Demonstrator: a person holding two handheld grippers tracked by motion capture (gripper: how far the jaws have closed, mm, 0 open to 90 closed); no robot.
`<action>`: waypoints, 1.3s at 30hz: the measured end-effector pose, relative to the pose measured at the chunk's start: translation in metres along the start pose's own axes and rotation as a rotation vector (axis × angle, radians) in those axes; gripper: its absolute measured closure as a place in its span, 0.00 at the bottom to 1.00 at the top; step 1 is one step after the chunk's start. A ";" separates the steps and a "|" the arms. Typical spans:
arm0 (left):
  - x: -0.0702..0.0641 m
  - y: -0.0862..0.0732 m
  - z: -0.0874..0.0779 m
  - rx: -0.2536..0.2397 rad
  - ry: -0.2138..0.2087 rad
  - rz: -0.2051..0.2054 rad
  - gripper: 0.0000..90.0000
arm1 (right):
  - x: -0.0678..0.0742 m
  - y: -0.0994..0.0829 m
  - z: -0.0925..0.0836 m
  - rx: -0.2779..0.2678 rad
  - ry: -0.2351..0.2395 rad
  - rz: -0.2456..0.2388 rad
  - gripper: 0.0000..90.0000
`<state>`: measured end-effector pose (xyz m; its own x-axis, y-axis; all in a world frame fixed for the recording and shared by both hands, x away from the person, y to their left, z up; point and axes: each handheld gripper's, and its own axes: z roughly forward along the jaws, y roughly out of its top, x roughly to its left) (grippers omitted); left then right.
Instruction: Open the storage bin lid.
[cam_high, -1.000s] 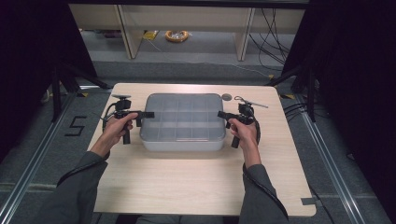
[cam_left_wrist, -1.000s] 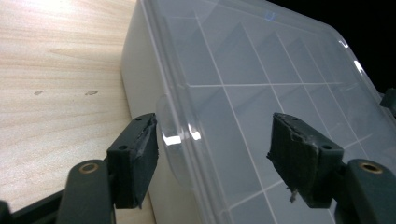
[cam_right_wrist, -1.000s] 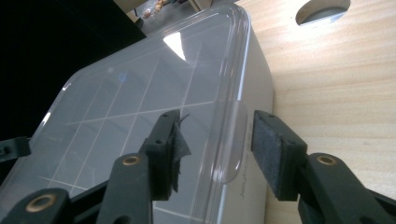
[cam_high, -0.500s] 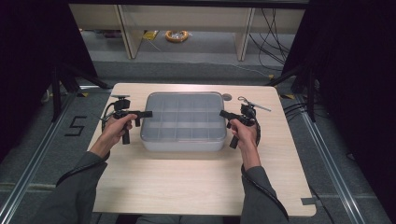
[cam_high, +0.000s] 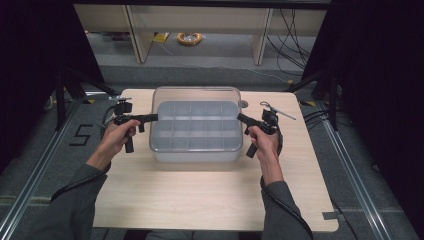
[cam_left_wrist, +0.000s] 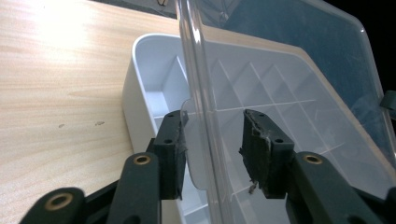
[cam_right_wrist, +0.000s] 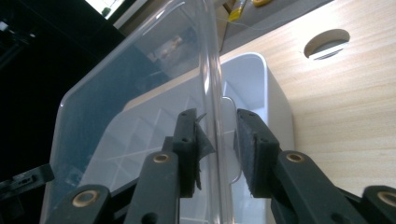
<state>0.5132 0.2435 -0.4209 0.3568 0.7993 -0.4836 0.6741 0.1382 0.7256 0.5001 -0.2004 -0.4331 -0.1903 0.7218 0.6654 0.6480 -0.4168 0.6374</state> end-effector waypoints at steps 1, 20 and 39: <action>-0.003 0.001 -0.004 -0.007 0.000 0.011 0.68 | 0.003 0.001 -0.002 -0.016 0.005 -0.012 0.78; -0.031 -0.002 -0.033 -0.054 -0.036 0.050 0.69 | 0.019 0.004 -0.038 -0.060 0.028 -0.056 0.78; -0.031 -0.021 -0.050 -0.054 -0.048 0.074 0.68 | 0.024 -0.012 -0.053 -0.053 0.038 -0.128 0.77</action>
<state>0.4552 0.2449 -0.3964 0.4357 0.7799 -0.4494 0.6089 0.1123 0.7852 0.4483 -0.2074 -0.4047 -0.2977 0.7497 0.5911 0.5772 -0.3518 0.7369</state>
